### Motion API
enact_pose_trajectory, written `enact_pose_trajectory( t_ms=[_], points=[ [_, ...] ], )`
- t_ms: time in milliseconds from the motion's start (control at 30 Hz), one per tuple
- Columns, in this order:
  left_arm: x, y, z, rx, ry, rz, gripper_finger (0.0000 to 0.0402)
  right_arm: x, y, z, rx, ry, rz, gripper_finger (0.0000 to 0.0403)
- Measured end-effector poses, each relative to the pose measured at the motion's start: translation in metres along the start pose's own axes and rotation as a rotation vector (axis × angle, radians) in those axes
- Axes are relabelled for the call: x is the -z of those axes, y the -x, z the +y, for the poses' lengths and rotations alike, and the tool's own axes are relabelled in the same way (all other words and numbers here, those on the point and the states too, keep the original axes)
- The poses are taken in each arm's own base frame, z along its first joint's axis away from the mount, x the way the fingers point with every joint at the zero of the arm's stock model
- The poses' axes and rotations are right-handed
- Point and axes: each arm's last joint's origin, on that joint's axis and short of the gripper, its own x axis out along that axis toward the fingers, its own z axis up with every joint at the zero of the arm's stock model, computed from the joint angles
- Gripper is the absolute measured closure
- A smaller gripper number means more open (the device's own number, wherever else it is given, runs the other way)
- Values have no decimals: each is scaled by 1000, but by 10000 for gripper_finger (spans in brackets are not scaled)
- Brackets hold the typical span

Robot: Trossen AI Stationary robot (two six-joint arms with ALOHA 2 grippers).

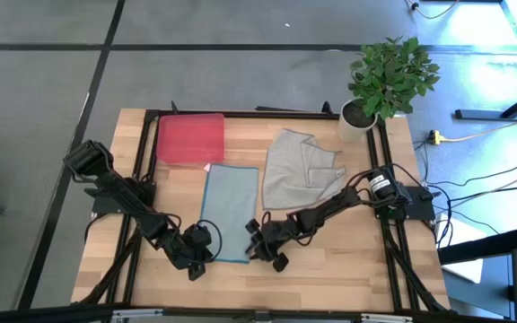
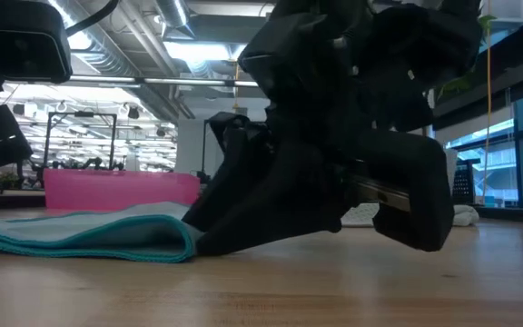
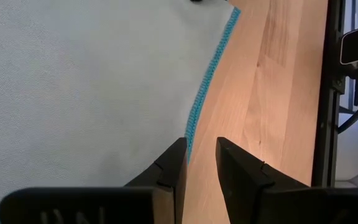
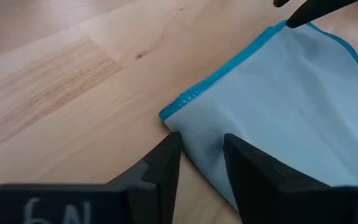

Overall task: Roll microfiber towels into tight, uniform cylinder then place into a basket
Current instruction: Fold the blue towel

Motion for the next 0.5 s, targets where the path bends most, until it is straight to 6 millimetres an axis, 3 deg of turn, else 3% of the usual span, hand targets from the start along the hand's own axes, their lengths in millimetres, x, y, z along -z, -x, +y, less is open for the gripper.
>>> enact_pose_trajectory(
  t_ms=[267,500],
  points=[
    [0,0,0,-1,-9,-2,324,1,-1,0,14,3,4,390],
    [-3,0,2,-44,-77,-81,324,2,-1,0,25,2,12,398]
  ],
)
